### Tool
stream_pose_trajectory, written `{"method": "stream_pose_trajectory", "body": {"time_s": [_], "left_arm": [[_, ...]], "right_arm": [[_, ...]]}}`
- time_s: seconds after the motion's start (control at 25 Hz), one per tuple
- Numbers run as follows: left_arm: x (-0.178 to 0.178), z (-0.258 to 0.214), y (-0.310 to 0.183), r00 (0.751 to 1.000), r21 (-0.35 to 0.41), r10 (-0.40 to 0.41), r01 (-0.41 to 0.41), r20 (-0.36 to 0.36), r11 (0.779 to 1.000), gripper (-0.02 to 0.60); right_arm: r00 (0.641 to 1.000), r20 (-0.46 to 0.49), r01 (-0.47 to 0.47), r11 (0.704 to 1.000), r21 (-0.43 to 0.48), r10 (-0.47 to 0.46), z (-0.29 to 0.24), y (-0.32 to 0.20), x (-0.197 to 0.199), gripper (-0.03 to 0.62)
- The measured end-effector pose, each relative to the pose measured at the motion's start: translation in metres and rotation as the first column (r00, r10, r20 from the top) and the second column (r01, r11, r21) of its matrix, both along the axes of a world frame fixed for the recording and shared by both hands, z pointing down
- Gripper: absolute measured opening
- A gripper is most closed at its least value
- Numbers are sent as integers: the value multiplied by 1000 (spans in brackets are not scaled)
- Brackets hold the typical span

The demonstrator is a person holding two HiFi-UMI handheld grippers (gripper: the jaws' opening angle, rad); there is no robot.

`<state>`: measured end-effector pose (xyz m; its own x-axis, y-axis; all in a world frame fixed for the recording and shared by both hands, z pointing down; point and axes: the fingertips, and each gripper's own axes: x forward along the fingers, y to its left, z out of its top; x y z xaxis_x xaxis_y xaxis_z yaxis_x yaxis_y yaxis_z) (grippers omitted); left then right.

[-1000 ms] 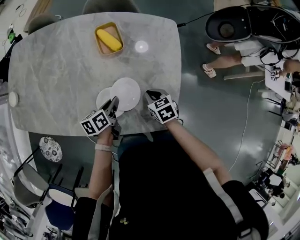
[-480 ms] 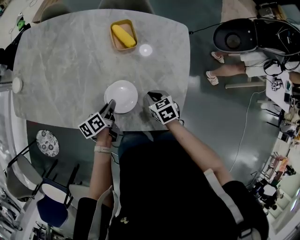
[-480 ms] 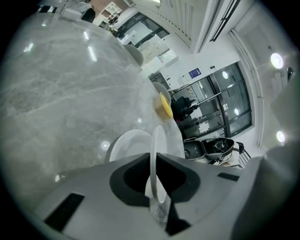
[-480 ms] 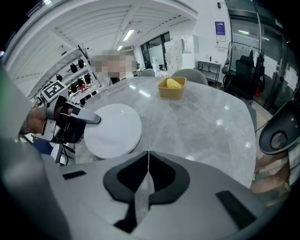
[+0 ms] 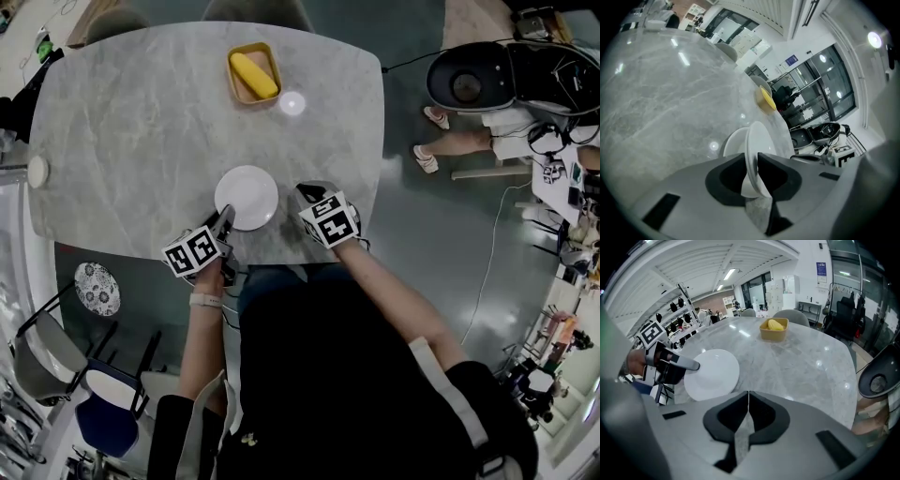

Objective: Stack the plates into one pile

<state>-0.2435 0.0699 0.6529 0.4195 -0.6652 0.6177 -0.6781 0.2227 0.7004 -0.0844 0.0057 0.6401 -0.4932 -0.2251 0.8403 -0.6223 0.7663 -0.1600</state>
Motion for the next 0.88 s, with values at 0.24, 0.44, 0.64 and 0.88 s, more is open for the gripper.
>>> {"method": "stream_pose_trajectory", "body": {"time_s": [0.24, 0.44, 0.64, 0.88], "left_arm": [[1, 6, 7, 987, -49, 88, -82, 133, 995, 104], [-8, 13, 13, 982, -76, 90, -78, 168, 994, 110], [-15, 12, 16, 977, -81, 75, -60, 202, 995, 110], [-27, 7, 19, 974, -71, 52, -37, 220, 997, 110]], "right_arm": [[1000, 1, -6, 1000, -2, 6, -1, -1, 3, 18], [1000, 0, -7, 1000, -6, 7, 1, -1, 7, 18], [1000, 2, -3, 1000, -5, 3, 0, 0, 8, 18], [1000, 10, 9, 1000, 0, -9, -2, -1, 5, 18]]}}
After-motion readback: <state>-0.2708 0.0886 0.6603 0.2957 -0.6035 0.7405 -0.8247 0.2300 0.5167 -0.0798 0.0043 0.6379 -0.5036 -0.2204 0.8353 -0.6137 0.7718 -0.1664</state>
